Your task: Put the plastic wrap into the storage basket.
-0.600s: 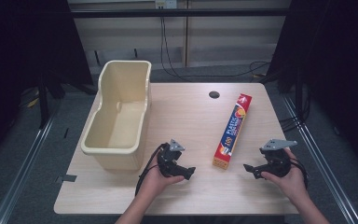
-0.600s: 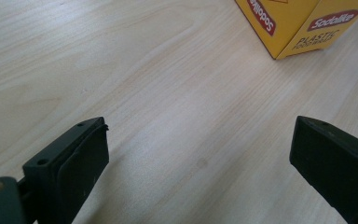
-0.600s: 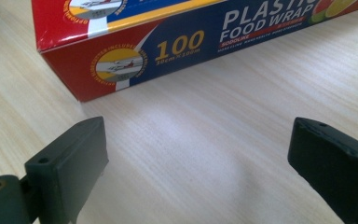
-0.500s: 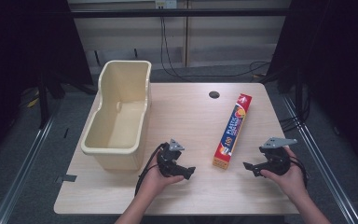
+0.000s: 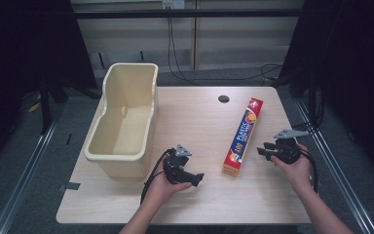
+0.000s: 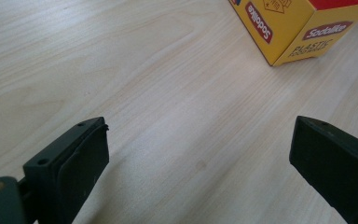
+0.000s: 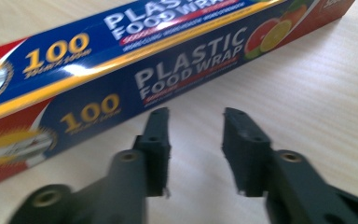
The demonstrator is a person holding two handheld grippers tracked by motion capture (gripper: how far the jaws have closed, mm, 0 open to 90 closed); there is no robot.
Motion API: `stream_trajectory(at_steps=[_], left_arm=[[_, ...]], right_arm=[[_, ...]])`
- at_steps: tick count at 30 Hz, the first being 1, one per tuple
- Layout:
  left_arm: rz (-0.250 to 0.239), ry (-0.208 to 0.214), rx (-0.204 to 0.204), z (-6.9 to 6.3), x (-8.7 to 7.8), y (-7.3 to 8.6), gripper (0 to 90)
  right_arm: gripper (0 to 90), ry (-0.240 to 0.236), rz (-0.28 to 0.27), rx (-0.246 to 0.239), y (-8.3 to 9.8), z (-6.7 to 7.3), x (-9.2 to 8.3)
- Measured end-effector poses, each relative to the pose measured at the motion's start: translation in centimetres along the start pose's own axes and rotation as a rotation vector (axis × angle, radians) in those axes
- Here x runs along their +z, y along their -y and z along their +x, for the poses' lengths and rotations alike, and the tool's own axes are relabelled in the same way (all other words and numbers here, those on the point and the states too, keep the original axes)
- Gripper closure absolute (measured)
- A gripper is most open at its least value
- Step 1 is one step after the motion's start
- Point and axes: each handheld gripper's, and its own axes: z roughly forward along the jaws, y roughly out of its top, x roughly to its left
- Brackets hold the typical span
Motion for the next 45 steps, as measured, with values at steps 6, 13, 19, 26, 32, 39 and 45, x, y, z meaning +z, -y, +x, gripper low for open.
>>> stream_trajectory(at_steps=[6,13,19,26,32,39,45], left_arm=[[0.011,-0.002,0.004,-0.1,-0.1,-0.1,4.4],[-0.005,0.004,0.000,0.0,-0.2,-0.1,4.4],[-0.008,0.009,-0.003,-0.1,-0.1,-0.1,4.4],[-0.013,0.007,-0.009,-0.1,-0.2,-0.1,4.4],[-0.017,0.019,-0.010,-0.1,-0.2,-0.1,4.4],[-0.012,0.022,-0.010,-0.3,-0.3,-0.3,4.4],[-0.020,0.022,-0.012,-0.2,-0.3,-0.3,4.4]], right_arm=[[89.3,0.045,0.002,-0.028,-1.5,-0.7,1.1],[90.0,0.111,0.012,-0.041,-2.5,-0.9,2.5],[90.0,0.127,0.007,-0.017,-3.4,-1.2,3.9],[90.0,0.121,0.009,0.002,-3.8,-1.4,4.9],[90.0,0.122,0.000,0.009,-3.8,-1.5,5.2],[90.0,0.122,-0.010,0.014,-3.8,-1.2,5.4],[90.0,0.101,-0.013,-0.006,-4.0,-0.5,5.9]])
